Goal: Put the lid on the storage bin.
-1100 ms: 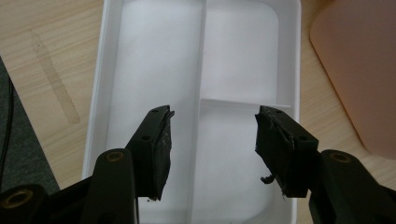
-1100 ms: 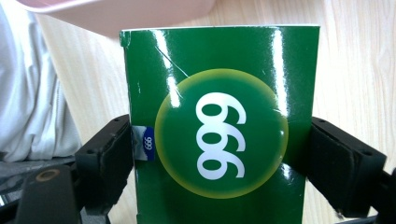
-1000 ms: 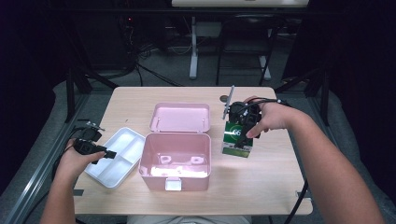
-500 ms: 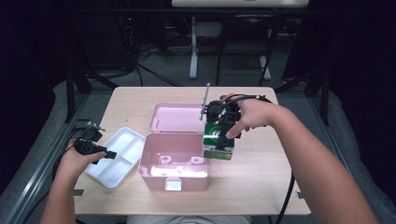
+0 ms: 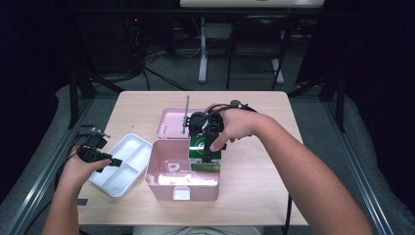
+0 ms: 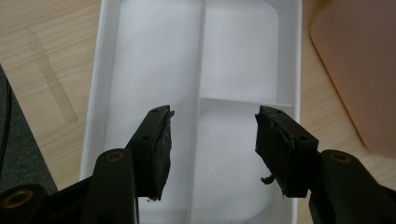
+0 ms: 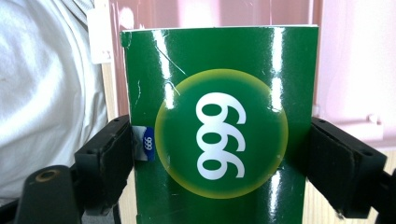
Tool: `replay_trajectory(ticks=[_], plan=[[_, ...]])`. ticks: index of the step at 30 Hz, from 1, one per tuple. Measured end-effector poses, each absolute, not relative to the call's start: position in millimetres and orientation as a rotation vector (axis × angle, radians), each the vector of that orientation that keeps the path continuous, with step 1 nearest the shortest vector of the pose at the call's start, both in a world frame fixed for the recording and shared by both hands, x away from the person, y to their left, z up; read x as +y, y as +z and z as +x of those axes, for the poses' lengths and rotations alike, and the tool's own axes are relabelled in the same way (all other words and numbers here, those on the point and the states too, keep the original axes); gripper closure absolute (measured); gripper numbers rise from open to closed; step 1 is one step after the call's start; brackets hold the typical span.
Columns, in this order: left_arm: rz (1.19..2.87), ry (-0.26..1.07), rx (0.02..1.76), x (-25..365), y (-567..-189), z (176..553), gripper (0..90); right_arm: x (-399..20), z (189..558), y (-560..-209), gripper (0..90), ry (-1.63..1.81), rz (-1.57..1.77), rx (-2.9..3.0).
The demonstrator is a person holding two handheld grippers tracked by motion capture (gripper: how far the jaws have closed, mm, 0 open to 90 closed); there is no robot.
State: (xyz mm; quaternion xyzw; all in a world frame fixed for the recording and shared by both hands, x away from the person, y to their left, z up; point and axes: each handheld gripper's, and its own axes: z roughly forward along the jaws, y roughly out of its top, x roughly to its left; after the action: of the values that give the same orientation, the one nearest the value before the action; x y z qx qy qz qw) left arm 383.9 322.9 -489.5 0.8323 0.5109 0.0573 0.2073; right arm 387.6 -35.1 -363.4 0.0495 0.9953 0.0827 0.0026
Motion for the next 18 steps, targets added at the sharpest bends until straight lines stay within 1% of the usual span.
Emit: replay_trajectory(ticks=[5, 11, 18], plan=[[2.315, 0.162, 1.419, 322.4, -489.1, 383.5, 45.5, -24.9, 387.3, -369.3, 15.6, 0.246, 0.143, 3.12], [2.319, 0.158, 1.419, 322.9, -489.6, 384.1, 45.6, -22.4, 389.3, -378.5, 15.5, 0.237, 0.142, 3.12], [2.325, 0.157, 1.417, 320.5, -490.8, 384.4, 45.5, -23.7, 392.6, -403.3, 15.6, 0.263, 0.156, 3.137]])
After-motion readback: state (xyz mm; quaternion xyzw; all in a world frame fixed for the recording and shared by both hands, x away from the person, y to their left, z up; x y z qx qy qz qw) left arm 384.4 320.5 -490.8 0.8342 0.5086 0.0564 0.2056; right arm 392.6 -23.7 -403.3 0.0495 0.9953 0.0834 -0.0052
